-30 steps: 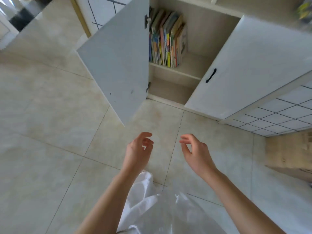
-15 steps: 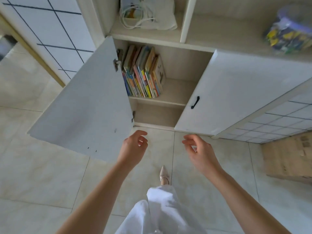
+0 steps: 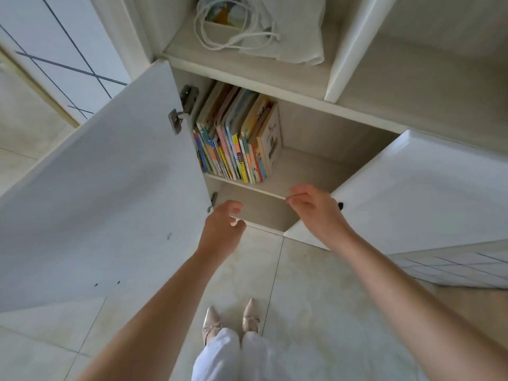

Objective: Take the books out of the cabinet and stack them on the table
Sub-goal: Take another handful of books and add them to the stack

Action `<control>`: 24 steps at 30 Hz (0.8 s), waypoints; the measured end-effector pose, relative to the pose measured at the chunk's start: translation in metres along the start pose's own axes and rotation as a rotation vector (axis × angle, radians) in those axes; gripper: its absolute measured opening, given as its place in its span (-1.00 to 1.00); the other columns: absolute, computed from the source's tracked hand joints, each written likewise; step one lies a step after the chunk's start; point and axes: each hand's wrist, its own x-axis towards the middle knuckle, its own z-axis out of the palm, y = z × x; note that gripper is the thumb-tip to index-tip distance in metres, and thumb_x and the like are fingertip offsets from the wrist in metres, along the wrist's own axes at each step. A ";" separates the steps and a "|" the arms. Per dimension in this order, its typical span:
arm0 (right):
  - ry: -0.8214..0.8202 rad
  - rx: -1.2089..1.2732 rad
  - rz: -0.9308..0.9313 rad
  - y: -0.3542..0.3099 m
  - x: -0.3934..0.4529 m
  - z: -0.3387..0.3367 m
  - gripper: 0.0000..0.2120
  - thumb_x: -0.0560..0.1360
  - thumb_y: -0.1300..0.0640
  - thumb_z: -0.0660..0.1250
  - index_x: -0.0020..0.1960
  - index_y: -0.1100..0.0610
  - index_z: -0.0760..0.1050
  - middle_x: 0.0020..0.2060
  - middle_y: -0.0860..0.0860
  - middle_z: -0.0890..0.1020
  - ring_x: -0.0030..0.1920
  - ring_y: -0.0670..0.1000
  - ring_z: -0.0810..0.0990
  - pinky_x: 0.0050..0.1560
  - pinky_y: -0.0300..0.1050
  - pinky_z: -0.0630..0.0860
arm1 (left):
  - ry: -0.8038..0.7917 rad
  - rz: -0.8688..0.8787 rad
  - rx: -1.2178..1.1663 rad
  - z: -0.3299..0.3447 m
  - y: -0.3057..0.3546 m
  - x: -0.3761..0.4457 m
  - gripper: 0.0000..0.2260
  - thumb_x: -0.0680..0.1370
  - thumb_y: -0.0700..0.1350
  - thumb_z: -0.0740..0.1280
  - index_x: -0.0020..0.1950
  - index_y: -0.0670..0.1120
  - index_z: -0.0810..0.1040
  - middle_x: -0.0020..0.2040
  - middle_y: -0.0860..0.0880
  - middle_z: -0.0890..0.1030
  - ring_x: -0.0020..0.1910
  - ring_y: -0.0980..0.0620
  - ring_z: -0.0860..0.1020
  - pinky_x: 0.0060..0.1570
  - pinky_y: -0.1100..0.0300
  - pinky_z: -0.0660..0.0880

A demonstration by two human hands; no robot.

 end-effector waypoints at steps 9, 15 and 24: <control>0.008 -0.025 -0.065 0.000 0.122 0.045 -0.71 0.53 0.09 0.32 0.20 0.15 0.39 0.21 0.06 0.58 0.19 0.02 0.57 0.11 -0.07 0.58 | 0.059 0.082 -0.063 0.017 -0.018 0.111 -0.65 0.52 -0.22 0.32 0.30 -0.02 0.45 0.24 0.02 0.55 0.15 0.05 0.54 0.11 0.17 0.49; 0.101 -0.056 -0.051 -0.007 0.192 0.060 -0.41 0.46 -0.09 0.39 0.35 0.16 0.30 0.28 0.09 0.52 0.24 0.06 0.53 0.07 -0.18 0.51 | 0.121 0.117 -0.175 0.045 -0.021 0.159 -0.61 0.53 -0.23 0.34 0.35 -0.07 0.45 0.28 -0.02 0.55 0.17 0.01 0.56 0.16 0.06 0.55; 0.042 -0.108 -0.122 -0.017 0.249 0.092 0.11 0.26 -0.20 0.52 0.53 0.08 -0.10 0.43 0.04 0.30 0.40 0.09 0.35 0.36 -0.07 0.33 | 0.087 0.037 -0.417 0.073 -0.020 0.178 -0.49 0.55 -0.23 0.31 0.48 -0.01 0.28 0.44 0.04 0.42 0.31 0.01 0.49 0.26 -0.04 0.50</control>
